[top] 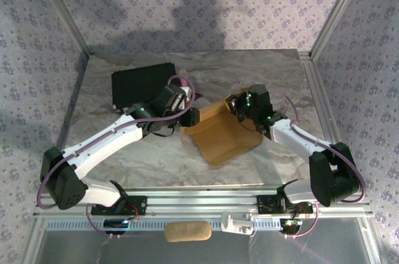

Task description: Fold the paper box

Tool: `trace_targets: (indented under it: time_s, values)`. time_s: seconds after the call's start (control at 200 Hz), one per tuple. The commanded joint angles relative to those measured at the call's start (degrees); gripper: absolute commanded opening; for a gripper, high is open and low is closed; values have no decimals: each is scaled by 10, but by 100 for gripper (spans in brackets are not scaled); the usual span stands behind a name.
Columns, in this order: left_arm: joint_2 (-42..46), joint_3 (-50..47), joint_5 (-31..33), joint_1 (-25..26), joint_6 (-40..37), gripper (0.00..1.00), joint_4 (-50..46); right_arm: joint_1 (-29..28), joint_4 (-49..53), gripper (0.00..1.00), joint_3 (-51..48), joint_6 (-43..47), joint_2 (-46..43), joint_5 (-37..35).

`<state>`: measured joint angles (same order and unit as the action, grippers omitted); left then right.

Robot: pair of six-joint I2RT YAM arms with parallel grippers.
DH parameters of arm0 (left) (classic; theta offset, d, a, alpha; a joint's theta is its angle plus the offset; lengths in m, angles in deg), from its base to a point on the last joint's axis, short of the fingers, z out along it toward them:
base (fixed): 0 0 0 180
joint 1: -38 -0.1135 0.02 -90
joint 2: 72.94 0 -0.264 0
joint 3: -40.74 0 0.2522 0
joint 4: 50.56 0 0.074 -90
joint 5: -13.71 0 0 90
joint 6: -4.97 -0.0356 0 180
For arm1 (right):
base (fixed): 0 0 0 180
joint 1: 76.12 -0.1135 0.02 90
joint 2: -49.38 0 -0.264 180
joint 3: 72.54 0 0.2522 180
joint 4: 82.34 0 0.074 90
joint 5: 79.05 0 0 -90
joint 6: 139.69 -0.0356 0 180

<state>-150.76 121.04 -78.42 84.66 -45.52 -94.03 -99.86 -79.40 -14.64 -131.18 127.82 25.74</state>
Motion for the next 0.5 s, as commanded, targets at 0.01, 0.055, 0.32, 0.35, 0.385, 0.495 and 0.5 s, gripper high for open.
trace_targets:
  time_s: [0.01,0.055,0.32,0.35,0.385,0.495,0.5]
  values:
    - [-6,-1,7,17,94,43,41,-2,13,0,-14,0,-3,-20]
    - [-10,-6,19,20,112,44,43,-1,14,0,-14,1,-4,-20]
    - [-24,-37,46,19,185,48,77,0,14,0,-17,0,-6,-15]
    - [-24,-38,54,19,192,48,71,0,14,0,-18,1,-6,-15]
    - [-23,-40,63,16,201,49,68,0,13,0,-19,-1,-6,-14]
    - [-17,-63,62,7,227,50,100,1,8,0,-22,-1,-7,-12]
    - [-17,-64,61,7,228,50,102,1,8,0,-22,-1,-7,-12]
